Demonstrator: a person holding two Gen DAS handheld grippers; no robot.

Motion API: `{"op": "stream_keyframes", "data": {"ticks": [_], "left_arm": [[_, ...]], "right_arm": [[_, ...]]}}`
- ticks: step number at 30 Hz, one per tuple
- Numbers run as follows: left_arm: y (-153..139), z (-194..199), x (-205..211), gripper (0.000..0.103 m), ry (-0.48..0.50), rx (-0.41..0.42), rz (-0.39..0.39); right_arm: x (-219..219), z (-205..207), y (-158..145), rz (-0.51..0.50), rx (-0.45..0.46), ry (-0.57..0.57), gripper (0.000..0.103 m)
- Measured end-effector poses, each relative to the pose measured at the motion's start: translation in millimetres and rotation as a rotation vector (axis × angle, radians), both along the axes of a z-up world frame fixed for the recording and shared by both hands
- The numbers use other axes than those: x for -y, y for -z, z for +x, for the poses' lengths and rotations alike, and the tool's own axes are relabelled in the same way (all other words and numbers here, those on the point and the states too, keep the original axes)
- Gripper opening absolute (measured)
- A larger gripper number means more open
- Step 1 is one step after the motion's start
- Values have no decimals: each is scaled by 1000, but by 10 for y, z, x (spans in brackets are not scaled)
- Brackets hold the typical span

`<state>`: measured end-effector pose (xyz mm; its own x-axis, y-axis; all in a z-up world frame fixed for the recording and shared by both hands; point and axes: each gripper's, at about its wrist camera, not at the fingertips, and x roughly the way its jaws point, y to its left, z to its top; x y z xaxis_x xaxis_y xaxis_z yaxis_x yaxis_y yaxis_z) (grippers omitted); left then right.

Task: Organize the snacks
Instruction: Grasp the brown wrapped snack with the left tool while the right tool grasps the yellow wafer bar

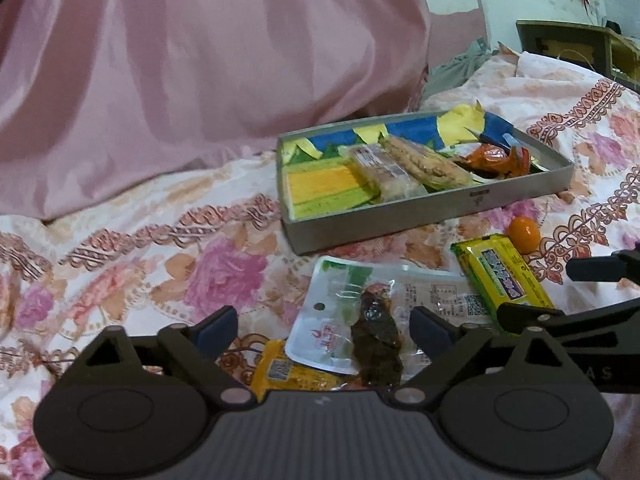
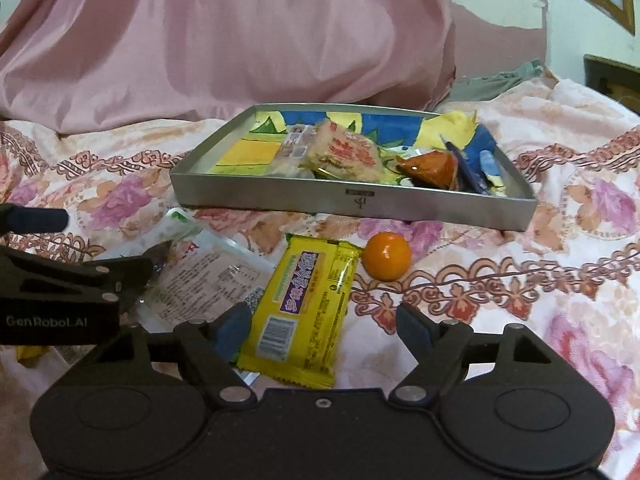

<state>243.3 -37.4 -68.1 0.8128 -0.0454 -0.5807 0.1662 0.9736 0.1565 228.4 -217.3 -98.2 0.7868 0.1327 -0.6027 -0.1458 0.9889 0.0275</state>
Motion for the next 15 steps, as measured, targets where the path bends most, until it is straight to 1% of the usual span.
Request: {"op": "stream_keyframes", "data": {"ticks": [1,4,5,7,8,9,11,12,14,15], "left_arm": [[6,9,-15,86,11,-7,-15],[26,58,-21,81,55,-50,-43],[33,75,-14,77,66,-67,-55],[54,113,-1,72,80,-96,-79],[59,121,14,71,85,-100,-81],[63,130,31,70,93,-105,-76],[81,145,77,66,112,-118,-54],[96,151,101,65,119,-125,-36],[125,137,135,62,125,-119,2],[129,129,138,61,129,-118,8]], "right_arm": [[10,1,2,2,-2,7,81],[21,-7,-12,-3,7,8,81],[25,-6,-15,0,9,7,81],[29,-5,-8,9,3,5,81],[27,-7,-2,9,1,4,81],[18,-11,5,6,0,3,81],[6,-17,11,4,1,-1,81],[3,-18,12,5,2,-3,81],[-7,-18,18,4,2,-5,81],[-11,-20,21,0,2,-8,81]]}}
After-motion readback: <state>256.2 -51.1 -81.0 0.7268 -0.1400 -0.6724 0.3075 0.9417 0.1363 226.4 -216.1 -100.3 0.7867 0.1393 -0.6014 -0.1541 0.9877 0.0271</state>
